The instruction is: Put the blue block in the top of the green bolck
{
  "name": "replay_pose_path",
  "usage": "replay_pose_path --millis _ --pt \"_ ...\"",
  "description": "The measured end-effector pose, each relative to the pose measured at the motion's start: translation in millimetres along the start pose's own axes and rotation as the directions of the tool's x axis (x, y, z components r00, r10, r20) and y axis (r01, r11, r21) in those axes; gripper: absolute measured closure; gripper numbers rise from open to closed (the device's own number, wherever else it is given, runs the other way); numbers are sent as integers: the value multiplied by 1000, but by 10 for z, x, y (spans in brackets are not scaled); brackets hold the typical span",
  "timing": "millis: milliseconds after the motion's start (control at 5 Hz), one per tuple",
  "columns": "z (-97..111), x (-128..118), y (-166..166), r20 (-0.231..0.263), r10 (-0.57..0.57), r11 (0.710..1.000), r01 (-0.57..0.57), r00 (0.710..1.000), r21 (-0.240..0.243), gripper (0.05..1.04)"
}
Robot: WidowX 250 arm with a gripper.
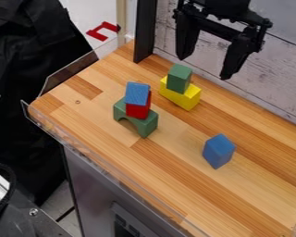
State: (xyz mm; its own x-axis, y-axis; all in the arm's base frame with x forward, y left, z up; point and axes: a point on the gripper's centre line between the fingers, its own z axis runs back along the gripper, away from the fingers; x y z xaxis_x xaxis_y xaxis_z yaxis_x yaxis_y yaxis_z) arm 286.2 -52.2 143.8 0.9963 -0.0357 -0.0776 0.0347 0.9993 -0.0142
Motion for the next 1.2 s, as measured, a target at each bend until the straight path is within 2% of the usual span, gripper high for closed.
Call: replay_pose_path --millis 200,400,600,800,1000,1200 --pt "-104 -10 6 -35 4 1000 -4 999 3 83" --pt "-250 -39 -62 -35 -16 1000 16 999 -1 83" --pt "-334 -17 -217 1 -69 997 69 998 -20 83" --pt "-519 -26 -301 -35 -109 993 107 993 -44 83" --pt "-660 -48 -363 -87 -131 991 129 988 -35 83" --pt "-868 -96 -410 -110 -142 989 137 984 -53 83"
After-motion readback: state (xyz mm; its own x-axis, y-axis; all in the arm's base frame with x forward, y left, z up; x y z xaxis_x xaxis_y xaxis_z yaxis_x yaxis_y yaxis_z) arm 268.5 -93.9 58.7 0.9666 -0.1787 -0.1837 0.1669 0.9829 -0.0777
